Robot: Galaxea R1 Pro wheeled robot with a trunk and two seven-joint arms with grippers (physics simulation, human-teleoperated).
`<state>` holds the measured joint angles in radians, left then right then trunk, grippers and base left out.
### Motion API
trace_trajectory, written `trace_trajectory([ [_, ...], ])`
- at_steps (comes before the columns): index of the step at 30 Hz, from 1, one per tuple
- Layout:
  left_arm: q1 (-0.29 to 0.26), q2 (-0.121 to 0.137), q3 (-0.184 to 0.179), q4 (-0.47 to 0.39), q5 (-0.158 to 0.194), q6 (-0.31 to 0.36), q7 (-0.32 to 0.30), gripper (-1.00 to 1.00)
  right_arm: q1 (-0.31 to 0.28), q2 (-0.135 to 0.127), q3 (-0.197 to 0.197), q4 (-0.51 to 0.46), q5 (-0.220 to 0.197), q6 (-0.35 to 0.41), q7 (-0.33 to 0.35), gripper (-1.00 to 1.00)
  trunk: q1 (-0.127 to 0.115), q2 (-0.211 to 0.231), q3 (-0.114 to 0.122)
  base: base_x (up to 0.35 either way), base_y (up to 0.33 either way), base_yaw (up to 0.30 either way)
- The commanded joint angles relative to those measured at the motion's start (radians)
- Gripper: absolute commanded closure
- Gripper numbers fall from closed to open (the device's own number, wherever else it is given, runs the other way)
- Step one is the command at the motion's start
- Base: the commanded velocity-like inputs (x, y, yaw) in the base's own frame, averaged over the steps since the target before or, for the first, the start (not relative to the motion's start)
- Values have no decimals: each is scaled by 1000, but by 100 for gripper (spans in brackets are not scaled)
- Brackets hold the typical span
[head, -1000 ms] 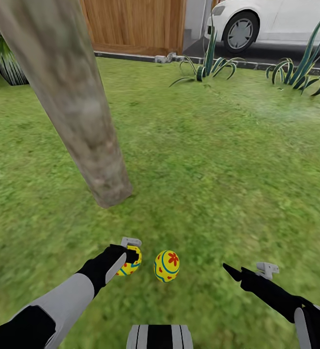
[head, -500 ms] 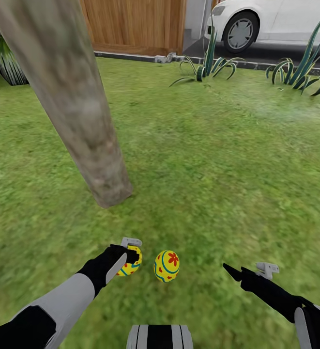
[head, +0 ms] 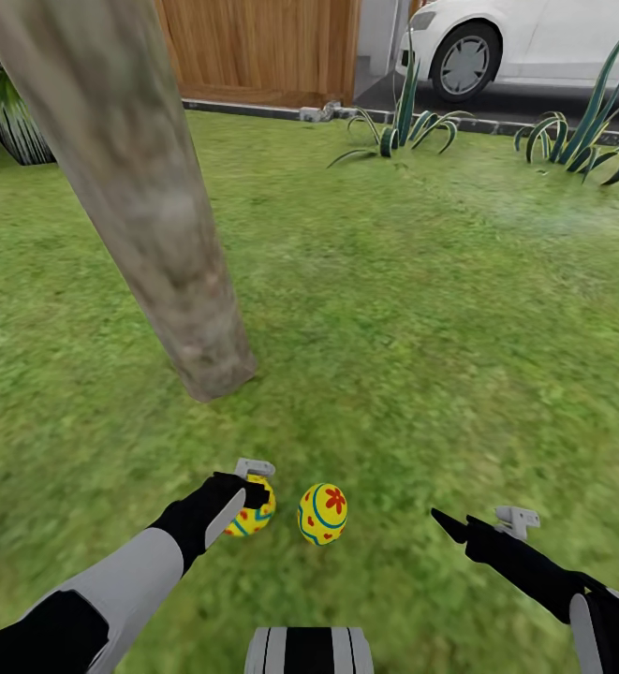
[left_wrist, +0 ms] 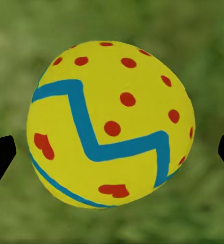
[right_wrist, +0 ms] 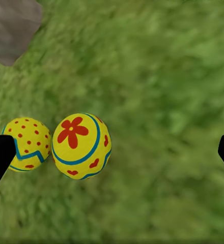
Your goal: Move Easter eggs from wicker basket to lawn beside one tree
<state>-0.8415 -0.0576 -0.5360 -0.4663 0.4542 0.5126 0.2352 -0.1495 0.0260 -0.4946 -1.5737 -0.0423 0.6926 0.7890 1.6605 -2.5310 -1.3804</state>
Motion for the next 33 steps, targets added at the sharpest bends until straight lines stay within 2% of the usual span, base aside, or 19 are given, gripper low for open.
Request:
trace_trajectory([
  [1,-1,1,-8,-2,11,3,9,-100,-1,1,-2,0,-4,8,3,-100,0,0,-1,0,0,0],
  [25,-1,1,-7,-2,11,3,7,-100,-1,2,-2,0,-4,8,2,-100,0,0,-1,-1,0,0],
  [33,-1,1,-7,-2,11,3,7,-100,-1,2,-2,0,-4,8,2,-100,0,0,-1,-178,0,0],
])
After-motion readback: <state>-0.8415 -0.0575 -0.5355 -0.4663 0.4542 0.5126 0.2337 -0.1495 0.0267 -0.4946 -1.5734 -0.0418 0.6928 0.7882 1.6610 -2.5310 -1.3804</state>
